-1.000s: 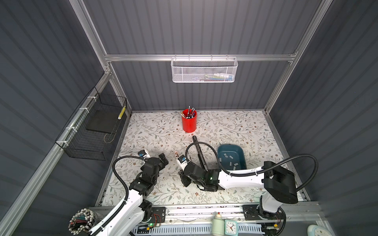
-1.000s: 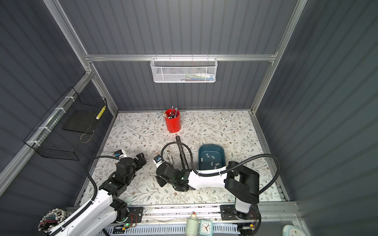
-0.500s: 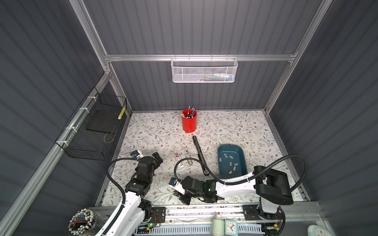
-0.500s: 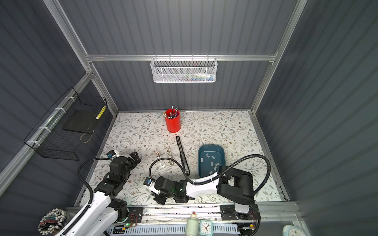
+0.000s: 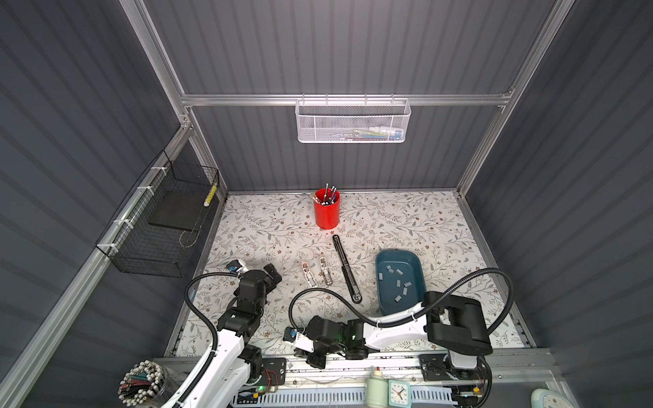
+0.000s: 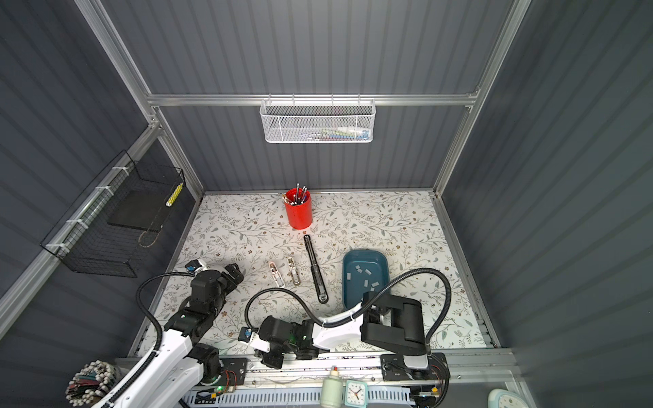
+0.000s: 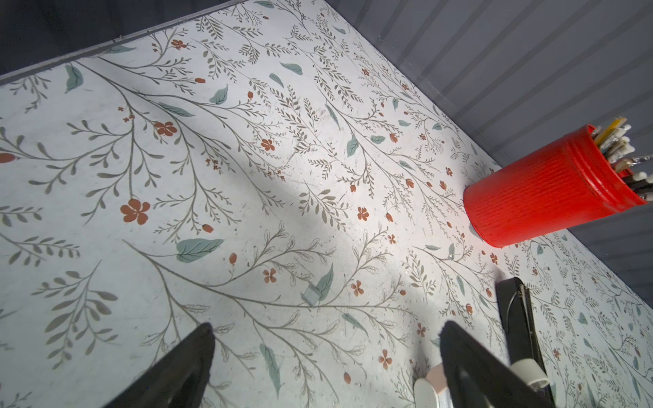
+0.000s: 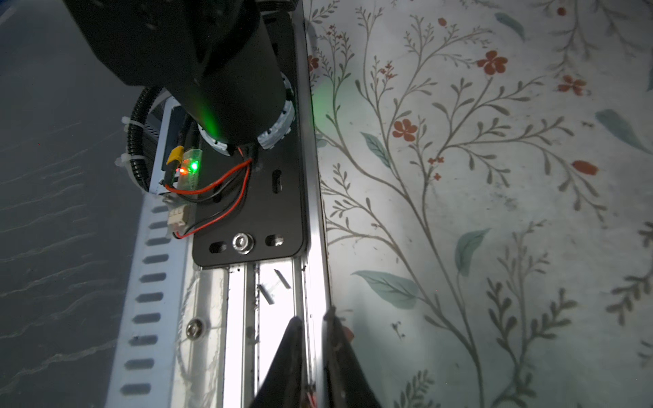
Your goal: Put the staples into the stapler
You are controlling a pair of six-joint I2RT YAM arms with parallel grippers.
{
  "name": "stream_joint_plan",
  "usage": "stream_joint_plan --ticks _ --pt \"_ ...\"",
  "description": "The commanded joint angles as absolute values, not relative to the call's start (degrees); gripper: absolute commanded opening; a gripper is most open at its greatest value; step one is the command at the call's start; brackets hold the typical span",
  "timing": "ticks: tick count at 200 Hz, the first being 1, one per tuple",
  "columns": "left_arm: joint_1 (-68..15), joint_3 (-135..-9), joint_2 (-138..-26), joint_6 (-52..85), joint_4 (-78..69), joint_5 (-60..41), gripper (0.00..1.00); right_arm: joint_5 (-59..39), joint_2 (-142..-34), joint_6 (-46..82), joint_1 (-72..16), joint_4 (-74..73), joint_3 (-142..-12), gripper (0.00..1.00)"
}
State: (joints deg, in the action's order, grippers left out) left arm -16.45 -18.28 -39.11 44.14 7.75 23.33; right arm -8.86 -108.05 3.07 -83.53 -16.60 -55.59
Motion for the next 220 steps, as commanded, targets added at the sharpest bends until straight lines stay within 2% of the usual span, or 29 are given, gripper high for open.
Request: stream_joint_plan --ticks 1,80,220 --pt "-16.26 -19.52 -38.58 43.42 8.09 23.23 1.0 -9.92 -109.5 1.67 -84.44 -14.98 -58.19 0.18" --pt "-16.26 -19.51 -38.66 43.44 8.09 23.12 1.0 -10.89 -111.04 0.97 -85.96 -14.0 -60.0 0.2" --pt "-16.26 -19.77 -38.55 43.51 8.26 22.95 1.0 -9.41 -115.5 0.44 -86.49 -10.22 -64.32 0.19"
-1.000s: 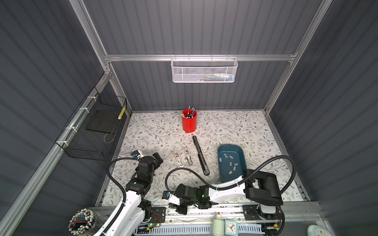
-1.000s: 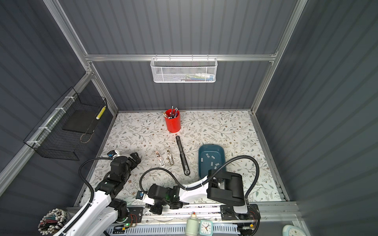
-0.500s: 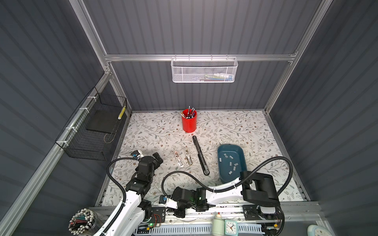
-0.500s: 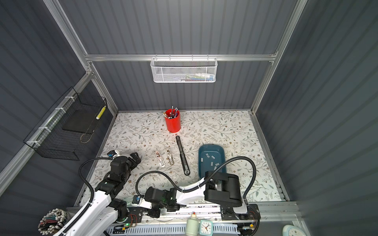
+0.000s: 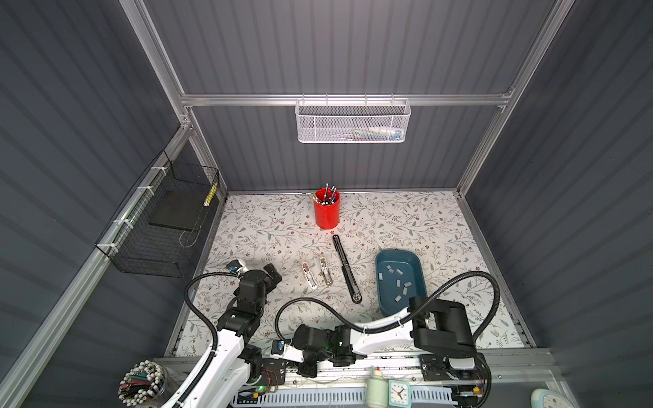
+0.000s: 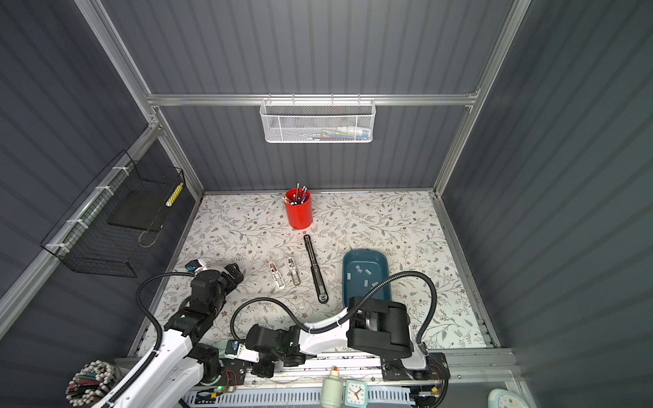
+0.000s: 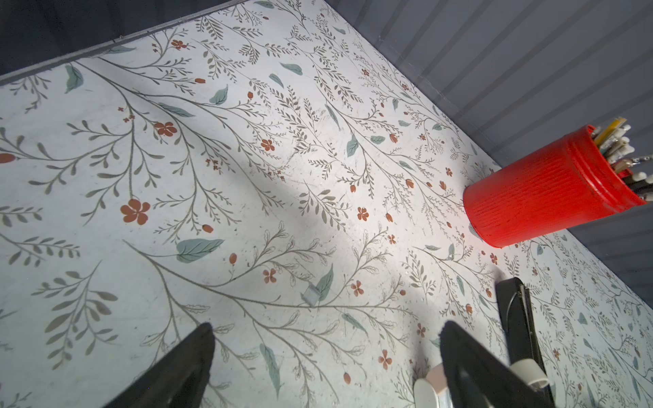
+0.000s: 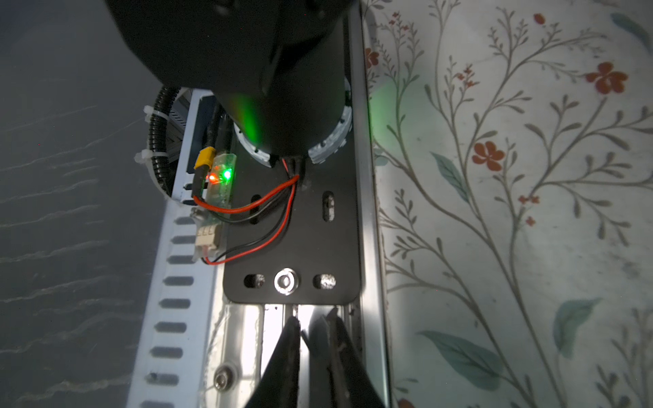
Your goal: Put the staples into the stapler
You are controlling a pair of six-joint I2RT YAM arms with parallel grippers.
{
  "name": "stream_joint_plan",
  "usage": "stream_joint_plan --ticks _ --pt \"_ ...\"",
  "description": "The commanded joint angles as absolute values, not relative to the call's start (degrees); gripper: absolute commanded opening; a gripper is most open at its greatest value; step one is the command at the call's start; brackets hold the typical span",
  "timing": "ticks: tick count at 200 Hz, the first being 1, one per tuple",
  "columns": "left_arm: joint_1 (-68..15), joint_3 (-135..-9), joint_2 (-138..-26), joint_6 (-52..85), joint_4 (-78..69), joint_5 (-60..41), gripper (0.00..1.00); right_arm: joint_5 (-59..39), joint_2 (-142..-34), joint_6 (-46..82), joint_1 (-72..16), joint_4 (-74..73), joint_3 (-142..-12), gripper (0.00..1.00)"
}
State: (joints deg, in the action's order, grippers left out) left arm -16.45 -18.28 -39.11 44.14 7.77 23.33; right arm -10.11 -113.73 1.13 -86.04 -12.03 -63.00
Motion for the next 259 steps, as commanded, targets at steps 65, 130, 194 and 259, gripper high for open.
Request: stream_joint_plan --ticks 65,130,194,259 --pt "-16.26 -19.77 -38.5 43.51 8.35 22.88 1.0 -7.57 -117.05 0.27 -86.84 -8.46 -65.8 0.18" --pt "-16.26 -19.75 -38.41 43.61 8.43 22.77 1.0 -3.45 -116.74 1.18 -87.45 -7.71 -65.4 0.12" --pt "-16.26 -19.86 -38.33 43.68 8.68 22.68 1.0 -3.07 -115.33 2.24 -87.37 -9.36 -64.37 0.03" --pt "-16.26 -19.78 -38.04 43.77 8.64 22.83 1.0 0.04 -109.01 3.65 -86.88 -12.99 -59.7 0.0"
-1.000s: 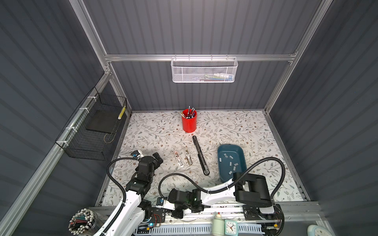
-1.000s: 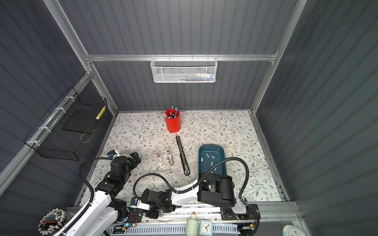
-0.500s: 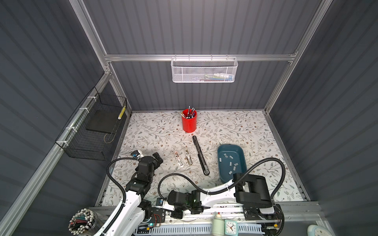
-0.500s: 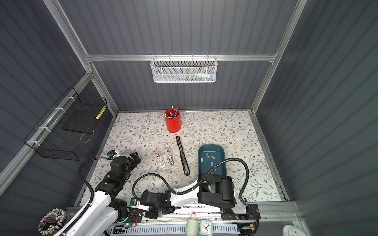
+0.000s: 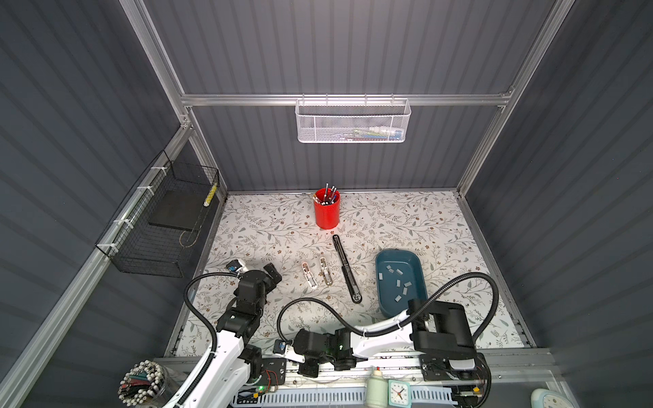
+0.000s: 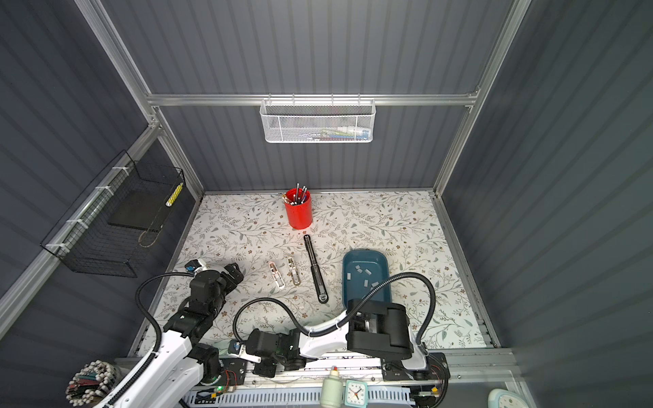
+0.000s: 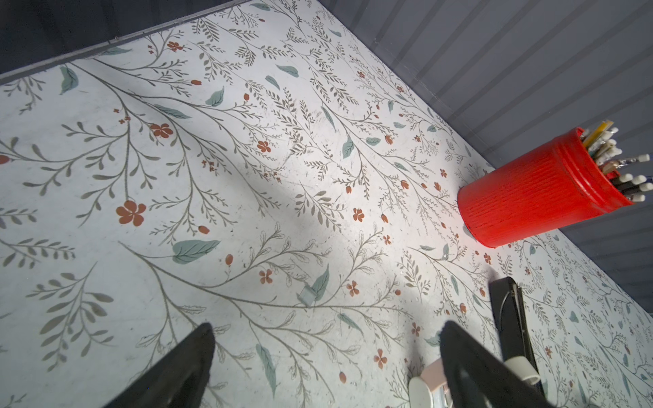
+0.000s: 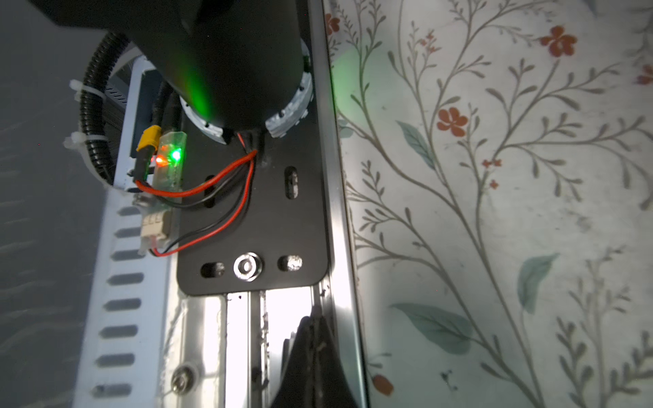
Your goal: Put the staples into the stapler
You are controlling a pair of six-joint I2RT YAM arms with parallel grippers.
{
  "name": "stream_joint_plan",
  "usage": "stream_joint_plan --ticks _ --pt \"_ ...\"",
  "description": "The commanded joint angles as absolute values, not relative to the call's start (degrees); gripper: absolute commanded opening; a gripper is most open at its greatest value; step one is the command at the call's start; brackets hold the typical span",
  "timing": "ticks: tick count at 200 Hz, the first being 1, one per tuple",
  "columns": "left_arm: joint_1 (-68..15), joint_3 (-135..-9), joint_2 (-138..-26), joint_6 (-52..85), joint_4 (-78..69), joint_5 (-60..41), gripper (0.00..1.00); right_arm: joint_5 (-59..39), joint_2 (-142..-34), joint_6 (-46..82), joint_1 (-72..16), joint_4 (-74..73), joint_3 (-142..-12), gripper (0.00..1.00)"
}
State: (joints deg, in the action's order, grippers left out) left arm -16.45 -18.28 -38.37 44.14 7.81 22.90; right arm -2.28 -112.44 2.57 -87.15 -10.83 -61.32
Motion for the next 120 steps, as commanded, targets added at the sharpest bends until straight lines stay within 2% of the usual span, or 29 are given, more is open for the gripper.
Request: stream_joint_plan --ticks 1,46,69,82,120 --pt "-16.26 -19.78 -38.09 43.72 8.62 22.8 1.0 0.11 -108.95 3.72 -86.86 -13.04 -59.6 0.0" --pt "-16.26 -19.86 -38.36 43.86 8.78 22.55 1.0 5.9 -99.54 6.48 -83.78 -13.27 -53.81 0.0" --pt "-16.26 -20.04 -37.73 43.68 9.19 22.79 1.0 14.19 -91.6 9.14 -80.9 -9.94 -50.14 0.0" --pt "-16.26 -20.02 -37.28 43.47 9.36 22.87 1.0 17.74 -86.89 11.8 -78.13 -7.15 -47.9 0.0" --pt "-16.35 -20.48 -37.51 41.98 9.5 21.86 1.0 19.2 -71.45 17.78 -66.2 -0.74 -39.99 0.0"
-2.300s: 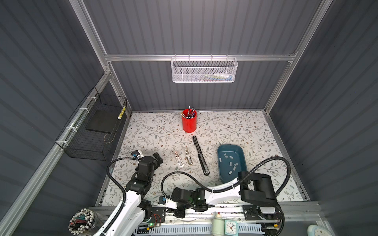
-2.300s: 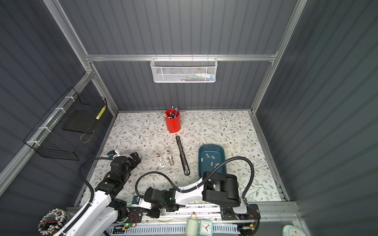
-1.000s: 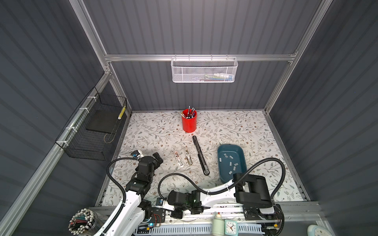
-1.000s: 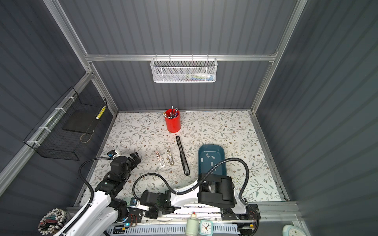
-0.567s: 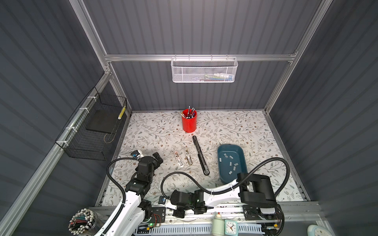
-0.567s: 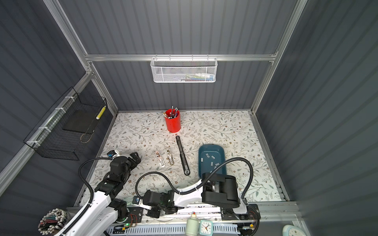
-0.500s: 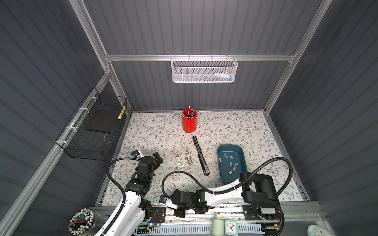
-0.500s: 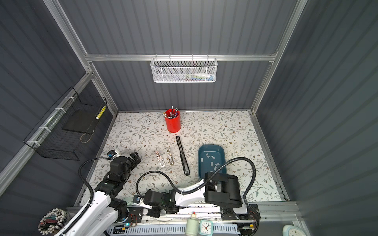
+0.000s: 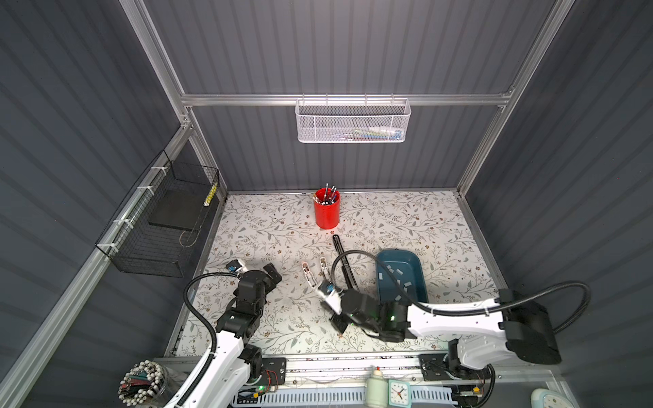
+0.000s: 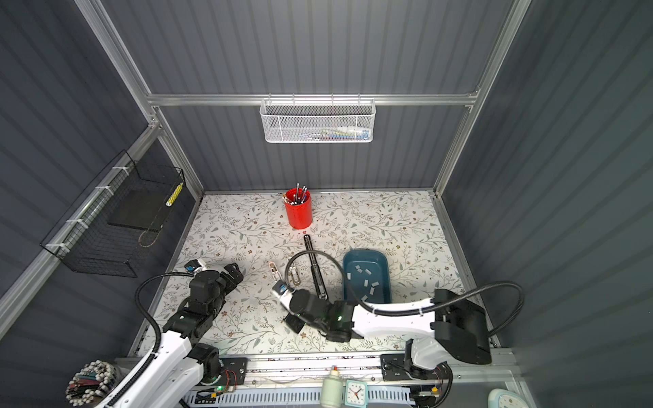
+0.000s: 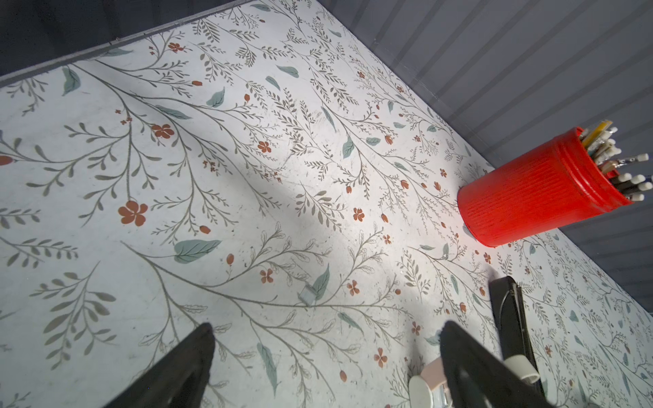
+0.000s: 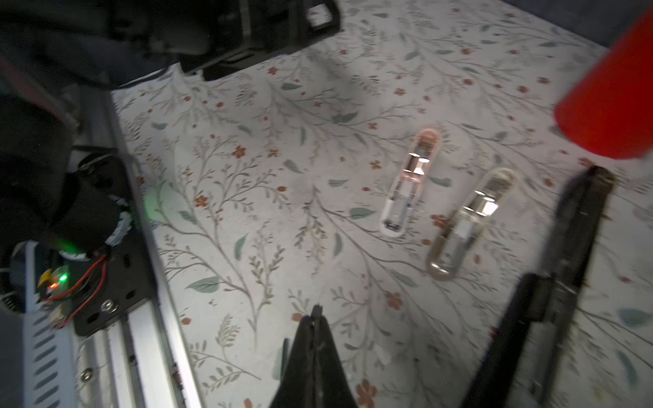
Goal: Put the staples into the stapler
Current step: 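Move the right gripper over the teal tray, then lower the right gripper into the teal tray and pinch a staple strip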
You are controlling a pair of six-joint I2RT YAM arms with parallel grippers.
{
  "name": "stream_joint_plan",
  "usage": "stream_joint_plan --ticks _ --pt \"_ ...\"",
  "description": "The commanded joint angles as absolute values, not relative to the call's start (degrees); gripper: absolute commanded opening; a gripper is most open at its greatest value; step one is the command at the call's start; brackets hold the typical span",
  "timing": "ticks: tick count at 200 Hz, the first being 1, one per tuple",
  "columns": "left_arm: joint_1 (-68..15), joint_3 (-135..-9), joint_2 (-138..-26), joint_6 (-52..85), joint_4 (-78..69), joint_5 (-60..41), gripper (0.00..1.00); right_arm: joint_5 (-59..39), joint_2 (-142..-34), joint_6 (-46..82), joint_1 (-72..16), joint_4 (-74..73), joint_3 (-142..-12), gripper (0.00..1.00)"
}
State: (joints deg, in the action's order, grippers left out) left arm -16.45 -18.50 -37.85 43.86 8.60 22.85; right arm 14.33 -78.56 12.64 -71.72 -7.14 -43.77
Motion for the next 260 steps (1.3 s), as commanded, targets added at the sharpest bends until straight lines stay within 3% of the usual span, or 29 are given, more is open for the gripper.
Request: stream_joint_plan --ticks 1,46,93,127,161,178,211,237,260 --pt "-16.35 -20.48 -37.52 41.95 9.45 21.79 1.0 19.36 -71.06 17.9 -65.88 -0.59 -39.81 0.0" --pt "-16.35 -19.59 -41.33 37.46 3.18 15.78 1.0 21.25 -62.67 25.84 -47.93 10.74 -36.34 0.0" --pt "-16.35 -20.72 -44.48 33.25 1.14 14.83 1.0 13.26 -73.41 30.73 -35.33 11.43 -36.05 0.0" --pt "-16.35 -19.43 -44.18 32.72 -1.25 14.08 1.0 17.72 -81.18 32.17 -33.8 13.4 -39.87 0.0" --pt "-16.36 -20.37 -46.19 32.87 -0.8 13.77 1.0 21.03 -82.13 34.2 -31.64 15.61 -40.49 0.12" --pt "-16.36 -20.74 -46.92 33.04 -0.68 13.37 1.0 22.62 -83.12 35.67 -30.71 18.66 -42.12 0.12" --pt "-16.35 -20.74 -46.52 33.37 -0.39 12.7 1.0 16.43 -77.93 36.03 -29.45 11.41 -36.75 0.19" --pt "-16.35 -20.57 -45.79 33.38 -0.11 12.88 1.0 19.76 -77.22 36.24 -29.36 16.95 -39.29 0.22" --pt "-16.35 -20.23 -45.84 33.15 -0.17 13.48 1.0 16.6 -74.97 36.6 -29.43 16.9 -39.2 0.23"
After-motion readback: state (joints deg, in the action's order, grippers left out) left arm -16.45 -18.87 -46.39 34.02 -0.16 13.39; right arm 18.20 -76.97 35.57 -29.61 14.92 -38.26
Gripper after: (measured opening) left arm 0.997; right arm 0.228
